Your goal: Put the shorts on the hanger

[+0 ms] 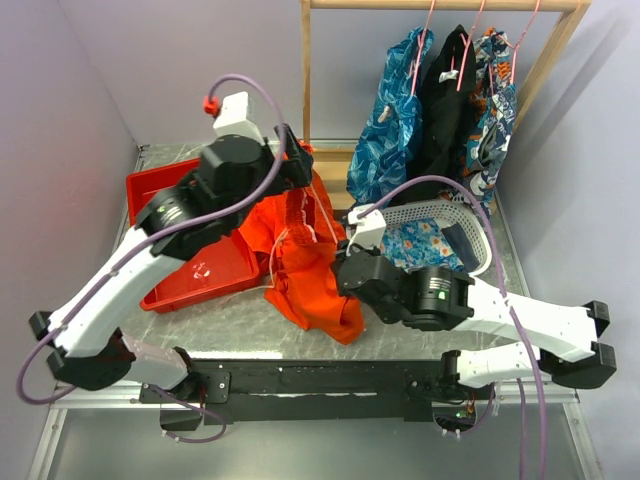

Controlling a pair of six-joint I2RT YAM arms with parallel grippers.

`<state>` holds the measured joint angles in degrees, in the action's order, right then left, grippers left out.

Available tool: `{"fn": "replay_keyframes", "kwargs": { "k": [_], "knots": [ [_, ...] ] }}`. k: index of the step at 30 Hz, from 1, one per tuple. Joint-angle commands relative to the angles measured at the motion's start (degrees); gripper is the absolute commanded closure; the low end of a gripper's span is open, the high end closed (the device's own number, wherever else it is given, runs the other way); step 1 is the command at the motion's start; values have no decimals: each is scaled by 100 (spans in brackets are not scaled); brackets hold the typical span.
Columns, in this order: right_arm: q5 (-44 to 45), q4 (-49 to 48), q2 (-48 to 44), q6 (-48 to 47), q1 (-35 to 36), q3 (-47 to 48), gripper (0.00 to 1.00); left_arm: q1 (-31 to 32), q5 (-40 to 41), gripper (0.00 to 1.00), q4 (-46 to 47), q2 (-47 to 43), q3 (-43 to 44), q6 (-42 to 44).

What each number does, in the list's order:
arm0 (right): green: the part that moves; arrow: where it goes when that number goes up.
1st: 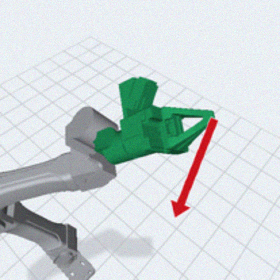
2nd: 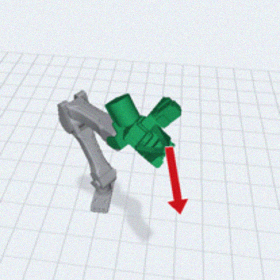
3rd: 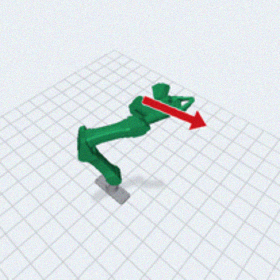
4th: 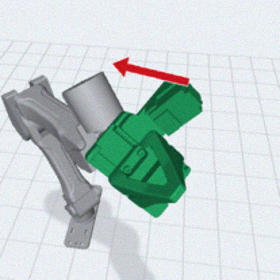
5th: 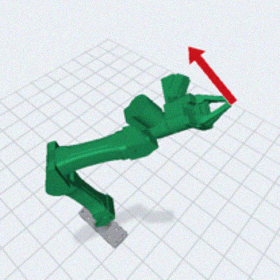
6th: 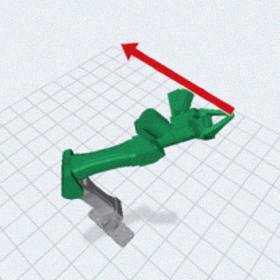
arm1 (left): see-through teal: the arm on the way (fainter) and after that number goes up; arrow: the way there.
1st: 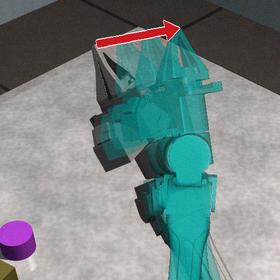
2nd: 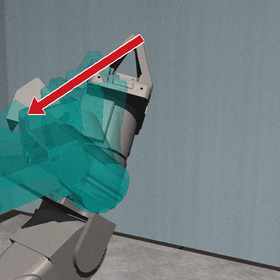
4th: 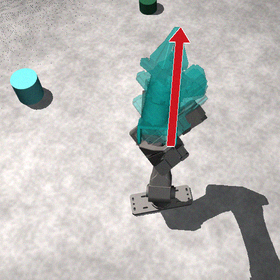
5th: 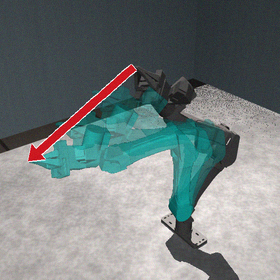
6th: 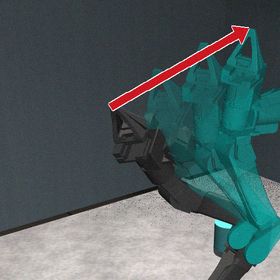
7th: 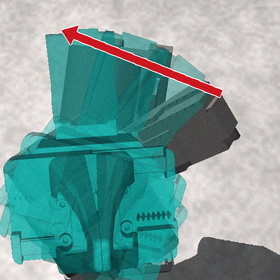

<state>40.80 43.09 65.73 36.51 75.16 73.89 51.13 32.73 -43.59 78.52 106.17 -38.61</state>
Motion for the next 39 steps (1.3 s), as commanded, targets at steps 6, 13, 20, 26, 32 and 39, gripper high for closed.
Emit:
{"fn": "replay_keyframes", "kwargs": {
  "k": [6,13,20,26,32,39],
  "knots": [
    [271,-187,-466,67,-203,117,100,11,-1074,3,905,-460,-79,793],
    [51,-301,-316,14,-212,117,100,11,-1787,4,1292,-557,-272,1145],
    [147,-179,-263,75,-203,248,100,11,-2017,4,1845,-821,-510,1242],
    [893,752,-394,181,-370,1090,100,11,-1691,4,2206,-1304,-589,1066],
    [1439,1219,-983,32,-405,1768,100,11,-1419,3,2206,-1550,-615,1040],
    [1519,1228,-905,-91,-449,2024,100,19,-1252,3,2118,-1568,-694,978]
  ]
}}
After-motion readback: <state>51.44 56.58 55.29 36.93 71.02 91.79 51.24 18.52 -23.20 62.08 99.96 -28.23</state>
